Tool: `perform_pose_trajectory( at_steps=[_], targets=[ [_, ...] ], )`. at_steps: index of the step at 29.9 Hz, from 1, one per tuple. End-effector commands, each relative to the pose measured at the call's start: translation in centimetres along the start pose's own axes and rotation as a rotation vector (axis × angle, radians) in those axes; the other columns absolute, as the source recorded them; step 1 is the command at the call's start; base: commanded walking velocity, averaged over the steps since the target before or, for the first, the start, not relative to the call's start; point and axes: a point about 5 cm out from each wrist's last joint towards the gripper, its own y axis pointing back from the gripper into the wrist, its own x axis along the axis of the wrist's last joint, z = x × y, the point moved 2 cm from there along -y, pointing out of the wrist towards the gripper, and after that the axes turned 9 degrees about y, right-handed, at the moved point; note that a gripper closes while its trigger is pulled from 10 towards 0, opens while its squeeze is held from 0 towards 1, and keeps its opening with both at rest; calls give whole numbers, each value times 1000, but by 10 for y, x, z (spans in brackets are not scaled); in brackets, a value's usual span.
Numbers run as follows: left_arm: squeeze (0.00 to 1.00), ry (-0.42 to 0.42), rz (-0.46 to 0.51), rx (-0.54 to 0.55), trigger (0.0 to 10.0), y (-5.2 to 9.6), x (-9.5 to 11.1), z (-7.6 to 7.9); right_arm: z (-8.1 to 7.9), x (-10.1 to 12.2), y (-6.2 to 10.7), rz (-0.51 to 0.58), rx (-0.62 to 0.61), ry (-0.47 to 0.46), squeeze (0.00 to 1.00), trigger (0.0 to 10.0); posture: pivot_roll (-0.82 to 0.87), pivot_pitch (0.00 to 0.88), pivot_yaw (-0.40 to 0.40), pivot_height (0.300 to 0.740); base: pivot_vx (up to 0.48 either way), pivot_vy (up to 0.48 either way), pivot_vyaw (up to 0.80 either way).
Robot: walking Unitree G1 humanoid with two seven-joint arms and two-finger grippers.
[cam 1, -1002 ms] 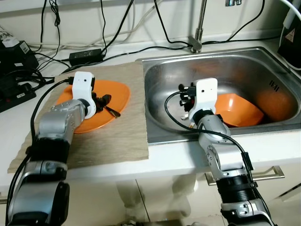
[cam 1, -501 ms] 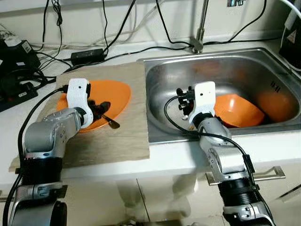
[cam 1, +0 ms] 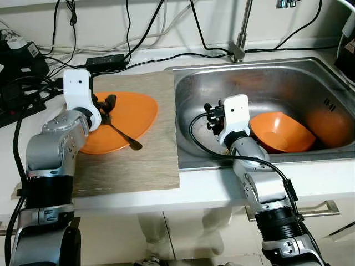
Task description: Kitchen organization
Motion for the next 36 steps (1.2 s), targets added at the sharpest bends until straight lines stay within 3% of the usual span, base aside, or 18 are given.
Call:
perform_pose_trajectory(
  at_steps=[1,4,9,10,11,27,28,29,30,33,36],
  targets=[
    [0,-27,-46,41,10000,0,-8,-7,-2,3,-1,13,4,5,0,10000,-40,0,87,740,0,0,0],
    [0,-26,-146,70,10000,0,-25,-14,-2,2,-2,11,5,7,0,10000,-39,0,87,740,0,0,0],
    [0,-37,-151,89,10000,-1,-26,-18,-3,2,-2,11,7,5,0,10000,-35,0,85,740,0,0,0],
    [357,-34,-150,86,10000,-1,-26,-18,-3,2,-2,11,8,5,0,10000,-35,0,85,740,0,0,0],
    [1000,-35,-147,79,10000,-1,-26,-18,-3,2,-2,11,8,4,0,10000,-35,0,85,740,0,0,0],
    [1000,-24,-198,5,10000,-3,-35,-2,-4,1,-2,7,3,3,0,10000,-41,2,90,740,0,0,0],
    [392,-9,-208,-2,10000,-4,-36,-1,-4,1,-2,7,3,2,0,10000,-41,2,90,740,0,0,0],
    [392,-9,-208,-2,10000,-4,-36,-1,-4,1,-2,7,3,2,0,10000,-41,2,90,740,0,0,0],
    [0,10,-212,-12,10000,-4,-36,1,-4,1,-2,8,3,2,0,10000,-43,5,91,740,0,0,0],
    [0,83,-187,-51,10000,-7,-27,9,-4,2,-2,9,1,2,0,10000,-45,7,92,740,0,0,0],
    [0,91,-152,-77,10000,-7,-21,15,-4,2,-2,9,-1,1,0,10000,-47,9,93,740,0,0,0]
  ],
)
